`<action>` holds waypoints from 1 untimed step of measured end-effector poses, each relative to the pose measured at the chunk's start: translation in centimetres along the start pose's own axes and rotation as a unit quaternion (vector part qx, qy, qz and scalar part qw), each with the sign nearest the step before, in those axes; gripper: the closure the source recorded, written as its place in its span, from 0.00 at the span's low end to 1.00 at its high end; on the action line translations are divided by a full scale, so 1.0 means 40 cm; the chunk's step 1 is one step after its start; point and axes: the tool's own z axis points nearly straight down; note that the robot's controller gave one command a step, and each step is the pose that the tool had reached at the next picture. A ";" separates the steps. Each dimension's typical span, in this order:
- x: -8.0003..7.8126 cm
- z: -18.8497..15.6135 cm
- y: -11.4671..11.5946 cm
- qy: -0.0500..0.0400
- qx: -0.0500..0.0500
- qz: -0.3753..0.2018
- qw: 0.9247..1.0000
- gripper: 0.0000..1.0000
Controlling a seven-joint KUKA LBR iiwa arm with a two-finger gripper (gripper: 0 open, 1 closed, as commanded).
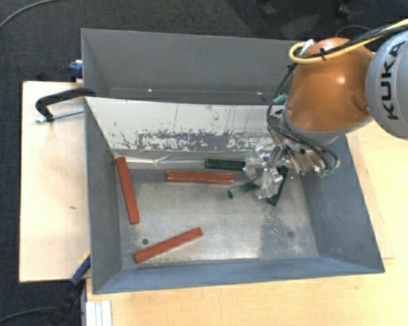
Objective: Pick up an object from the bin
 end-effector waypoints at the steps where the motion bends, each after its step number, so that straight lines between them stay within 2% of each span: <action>1: 0.029 -0.137 -0.008 0.002 -0.001 -0.013 1.000 1.00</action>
Offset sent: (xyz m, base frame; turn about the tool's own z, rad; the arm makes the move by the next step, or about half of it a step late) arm -0.0123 -0.0081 0.0497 -0.0282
